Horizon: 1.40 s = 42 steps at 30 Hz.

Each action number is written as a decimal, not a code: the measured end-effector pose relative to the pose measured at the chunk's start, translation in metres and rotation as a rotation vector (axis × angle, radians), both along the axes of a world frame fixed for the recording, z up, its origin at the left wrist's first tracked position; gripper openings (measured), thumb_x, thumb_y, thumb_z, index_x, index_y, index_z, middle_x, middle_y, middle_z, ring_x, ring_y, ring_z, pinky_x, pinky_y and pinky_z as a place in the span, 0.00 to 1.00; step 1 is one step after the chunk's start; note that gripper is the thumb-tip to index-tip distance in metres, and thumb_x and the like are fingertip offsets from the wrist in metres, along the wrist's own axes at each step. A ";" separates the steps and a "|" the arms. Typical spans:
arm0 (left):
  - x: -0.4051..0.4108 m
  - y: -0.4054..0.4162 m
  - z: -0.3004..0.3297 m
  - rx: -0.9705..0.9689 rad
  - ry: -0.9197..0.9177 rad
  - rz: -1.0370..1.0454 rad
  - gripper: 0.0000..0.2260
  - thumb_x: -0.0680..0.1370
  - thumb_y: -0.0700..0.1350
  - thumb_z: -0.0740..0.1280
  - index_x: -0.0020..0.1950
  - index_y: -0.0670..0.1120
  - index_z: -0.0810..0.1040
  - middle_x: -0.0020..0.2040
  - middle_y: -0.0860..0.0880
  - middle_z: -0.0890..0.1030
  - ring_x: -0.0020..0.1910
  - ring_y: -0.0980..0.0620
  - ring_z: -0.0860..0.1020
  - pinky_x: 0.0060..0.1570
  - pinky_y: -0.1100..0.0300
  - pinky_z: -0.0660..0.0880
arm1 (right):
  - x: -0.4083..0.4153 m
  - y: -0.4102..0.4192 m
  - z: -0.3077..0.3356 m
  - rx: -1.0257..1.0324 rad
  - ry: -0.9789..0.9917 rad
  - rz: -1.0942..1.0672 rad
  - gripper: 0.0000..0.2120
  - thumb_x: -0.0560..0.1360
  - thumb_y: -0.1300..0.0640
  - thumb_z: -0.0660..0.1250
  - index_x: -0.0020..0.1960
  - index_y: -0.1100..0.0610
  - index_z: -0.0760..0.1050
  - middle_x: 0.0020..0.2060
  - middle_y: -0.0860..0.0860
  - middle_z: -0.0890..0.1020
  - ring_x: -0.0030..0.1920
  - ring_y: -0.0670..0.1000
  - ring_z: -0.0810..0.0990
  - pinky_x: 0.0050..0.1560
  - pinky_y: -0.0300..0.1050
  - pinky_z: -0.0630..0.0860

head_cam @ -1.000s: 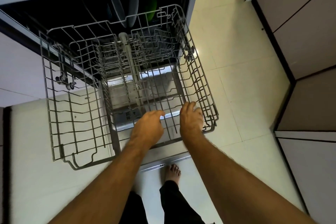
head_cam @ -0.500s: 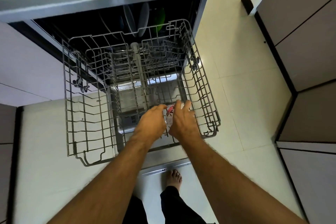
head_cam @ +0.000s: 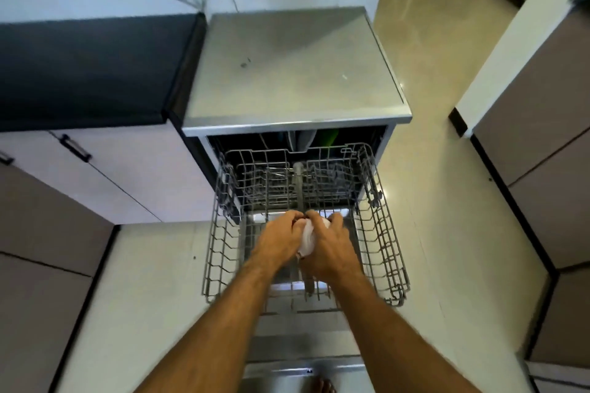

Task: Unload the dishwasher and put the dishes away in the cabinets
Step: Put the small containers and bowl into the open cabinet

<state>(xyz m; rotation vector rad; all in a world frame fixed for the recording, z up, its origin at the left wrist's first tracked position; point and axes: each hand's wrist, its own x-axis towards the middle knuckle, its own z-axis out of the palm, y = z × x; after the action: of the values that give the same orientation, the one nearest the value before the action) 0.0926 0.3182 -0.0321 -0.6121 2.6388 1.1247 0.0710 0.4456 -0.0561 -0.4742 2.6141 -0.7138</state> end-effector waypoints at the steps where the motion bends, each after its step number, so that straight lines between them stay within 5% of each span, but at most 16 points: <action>1: 0.002 -0.005 0.008 0.002 0.017 0.018 0.14 0.83 0.51 0.59 0.66 0.51 0.75 0.59 0.49 0.80 0.52 0.53 0.76 0.52 0.58 0.75 | 0.000 -0.003 0.009 -0.018 0.036 0.023 0.47 0.65 0.46 0.78 0.74 0.41 0.52 0.66 0.53 0.60 0.63 0.59 0.68 0.57 0.56 0.78; 5: 0.017 -0.032 0.041 0.030 0.100 0.119 0.13 0.82 0.54 0.61 0.63 0.51 0.76 0.57 0.51 0.81 0.51 0.54 0.77 0.50 0.59 0.73 | 0.000 -0.020 0.050 -0.080 0.165 0.124 0.48 0.63 0.43 0.75 0.75 0.49 0.52 0.65 0.52 0.64 0.60 0.56 0.68 0.58 0.55 0.75; 11: 0.038 -0.065 0.084 0.118 0.234 0.277 0.16 0.80 0.58 0.62 0.62 0.52 0.78 0.57 0.51 0.81 0.53 0.51 0.79 0.52 0.54 0.79 | -0.002 -0.055 0.093 -0.190 0.330 0.241 0.45 0.59 0.36 0.72 0.70 0.56 0.65 0.60 0.50 0.73 0.58 0.53 0.72 0.54 0.47 0.68; 16: 0.060 -0.084 0.116 0.166 0.364 0.285 0.18 0.79 0.62 0.63 0.63 0.54 0.75 0.57 0.53 0.79 0.53 0.53 0.78 0.43 0.63 0.76 | 0.015 -0.076 0.132 -0.329 0.216 0.232 0.49 0.60 0.38 0.76 0.74 0.50 0.59 0.65 0.49 0.69 0.62 0.52 0.68 0.60 0.49 0.73; 21: 0.097 -0.115 0.143 0.247 0.487 0.222 0.37 0.66 0.73 0.67 0.70 0.57 0.67 0.62 0.56 0.76 0.58 0.54 0.77 0.55 0.55 0.80 | 0.039 -0.115 0.168 -0.428 0.223 0.232 0.44 0.61 0.39 0.77 0.71 0.46 0.60 0.62 0.49 0.71 0.60 0.51 0.72 0.56 0.48 0.75; 26: 0.144 -0.181 0.175 0.212 0.572 0.219 0.36 0.64 0.61 0.75 0.69 0.59 0.65 0.64 0.56 0.74 0.61 0.54 0.75 0.56 0.59 0.78 | 0.072 -0.193 0.199 -0.484 0.290 0.293 0.42 0.55 0.33 0.75 0.64 0.44 0.66 0.58 0.45 0.74 0.56 0.48 0.75 0.52 0.49 0.80; 31: 0.209 -0.270 0.206 0.117 0.602 0.327 0.37 0.66 0.59 0.76 0.71 0.53 0.66 0.65 0.52 0.74 0.60 0.50 0.76 0.52 0.61 0.79 | 0.129 -0.286 0.233 -0.573 0.318 0.436 0.36 0.58 0.35 0.78 0.60 0.45 0.68 0.53 0.42 0.77 0.51 0.45 0.76 0.41 0.33 0.75; 37: 0.294 -0.370 0.251 -0.032 0.656 0.425 0.34 0.67 0.59 0.74 0.70 0.53 0.69 0.61 0.53 0.76 0.57 0.52 0.76 0.47 0.62 0.77 | 0.199 -0.396 0.268 -0.667 0.312 0.552 0.41 0.61 0.39 0.79 0.67 0.47 0.63 0.58 0.45 0.75 0.54 0.48 0.76 0.41 0.33 0.74; 42: 0.358 -0.438 0.285 -0.087 0.678 0.523 0.28 0.71 0.52 0.75 0.69 0.54 0.70 0.59 0.54 0.77 0.55 0.53 0.77 0.47 0.63 0.76 | 0.258 -0.478 0.296 -0.713 0.260 0.605 0.43 0.61 0.43 0.79 0.67 0.47 0.58 0.55 0.45 0.73 0.53 0.50 0.76 0.45 0.42 0.80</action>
<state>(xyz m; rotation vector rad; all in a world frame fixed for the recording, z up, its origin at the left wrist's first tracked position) 0.4506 -0.1199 0.2533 -1.1626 3.2021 1.5937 0.3286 -0.0322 0.2396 -1.5602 2.1419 -1.4037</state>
